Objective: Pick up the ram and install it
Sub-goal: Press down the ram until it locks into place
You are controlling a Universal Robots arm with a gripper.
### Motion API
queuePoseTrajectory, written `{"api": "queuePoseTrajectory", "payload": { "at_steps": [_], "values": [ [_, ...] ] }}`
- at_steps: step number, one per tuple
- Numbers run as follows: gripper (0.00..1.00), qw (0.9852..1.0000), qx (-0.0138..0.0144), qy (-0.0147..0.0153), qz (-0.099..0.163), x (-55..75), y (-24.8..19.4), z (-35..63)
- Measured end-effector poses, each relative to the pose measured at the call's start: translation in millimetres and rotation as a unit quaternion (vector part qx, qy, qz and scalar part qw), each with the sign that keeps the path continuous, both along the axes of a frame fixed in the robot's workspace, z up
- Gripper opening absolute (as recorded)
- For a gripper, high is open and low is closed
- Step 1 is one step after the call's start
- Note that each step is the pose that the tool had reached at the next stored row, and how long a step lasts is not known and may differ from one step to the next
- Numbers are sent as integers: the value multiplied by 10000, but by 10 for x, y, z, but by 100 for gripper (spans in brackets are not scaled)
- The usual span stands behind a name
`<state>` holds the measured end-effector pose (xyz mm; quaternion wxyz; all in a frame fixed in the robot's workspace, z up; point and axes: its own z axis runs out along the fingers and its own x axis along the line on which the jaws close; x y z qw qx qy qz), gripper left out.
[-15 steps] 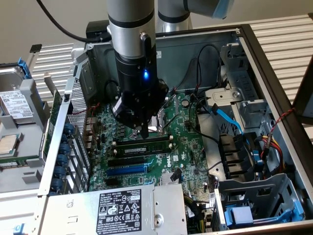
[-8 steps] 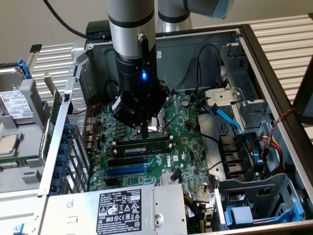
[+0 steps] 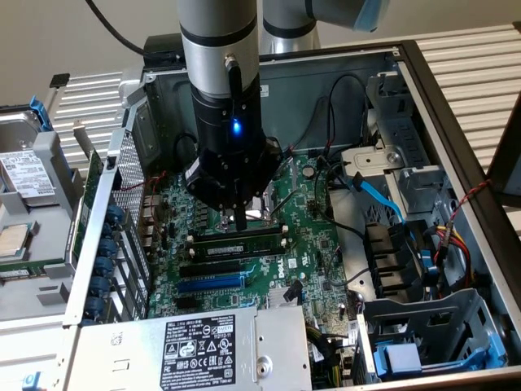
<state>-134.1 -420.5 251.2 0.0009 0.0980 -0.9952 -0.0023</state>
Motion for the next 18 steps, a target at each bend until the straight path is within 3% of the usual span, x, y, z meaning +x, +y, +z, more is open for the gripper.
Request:
{"api": "queuePoseTrajectory", "payload": {
  "at_steps": [9, 18],
  "values": [
    [11, 9984, -16, -1, -571, 0, 0, 0],
    [11, 9941, -34, -1, -1084, 0, 0, 0]
  ]
}}
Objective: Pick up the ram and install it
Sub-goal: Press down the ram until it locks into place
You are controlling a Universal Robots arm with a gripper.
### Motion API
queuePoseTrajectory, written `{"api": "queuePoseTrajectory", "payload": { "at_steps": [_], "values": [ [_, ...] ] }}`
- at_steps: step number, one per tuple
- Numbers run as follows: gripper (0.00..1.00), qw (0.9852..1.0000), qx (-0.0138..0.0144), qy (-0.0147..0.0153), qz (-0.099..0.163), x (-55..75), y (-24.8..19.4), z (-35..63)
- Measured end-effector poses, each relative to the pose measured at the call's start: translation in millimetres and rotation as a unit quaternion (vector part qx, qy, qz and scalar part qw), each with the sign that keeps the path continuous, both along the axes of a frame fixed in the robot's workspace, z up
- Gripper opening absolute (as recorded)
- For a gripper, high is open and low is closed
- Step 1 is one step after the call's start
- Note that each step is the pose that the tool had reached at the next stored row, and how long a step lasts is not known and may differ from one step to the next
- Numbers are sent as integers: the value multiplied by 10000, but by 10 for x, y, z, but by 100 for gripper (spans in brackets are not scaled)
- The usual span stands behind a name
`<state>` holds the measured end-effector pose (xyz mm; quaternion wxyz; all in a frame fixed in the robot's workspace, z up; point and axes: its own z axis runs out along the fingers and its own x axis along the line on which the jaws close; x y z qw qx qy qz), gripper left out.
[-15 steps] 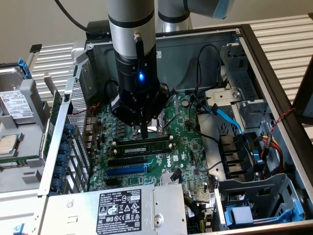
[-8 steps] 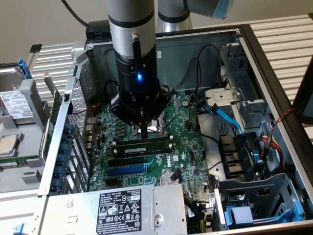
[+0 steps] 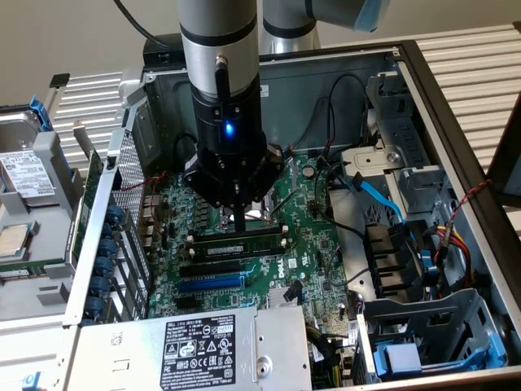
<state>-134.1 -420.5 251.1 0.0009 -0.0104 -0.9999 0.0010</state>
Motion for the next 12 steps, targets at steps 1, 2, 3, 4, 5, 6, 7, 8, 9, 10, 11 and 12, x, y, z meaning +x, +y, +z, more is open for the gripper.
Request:
{"api": "queuePoseTrajectory", "payload": {
  "at_steps": [1, 2, 3, 4, 5, 6, 7, 8, 9, 10, 11, 12],
  "values": [
    [11, 10000, 0, 0, -56, 0, 0, 0],
    [11, 9999, -1, 0, -111, 0, 0, 0],
    [11, 9999, 0, 0, -164, 0, 0, 0],
    [11, 9998, -1, 0, -222, 0, 0, 0],
    [11, 9996, -1, 1, -280, 0, 0, 0],
    [11, 9994, -1, 1, -344, 0, 0, -1],
    [11, 9993, 0, 0, -381, 0, 0, -1],
    [11, 9993, 0, 0, -382, 0, 0, -1],
    [11, 9993, 0, 0, -382, 0, 0, -1],
    [11, 9993, 0, 0, -382, 0, 0, -1],
    [11, 9993, 0, 0, -382, 0, 0, -1],
    [11, 9993, 0, 0, -382, 0, 0, -1]
  ]
}}
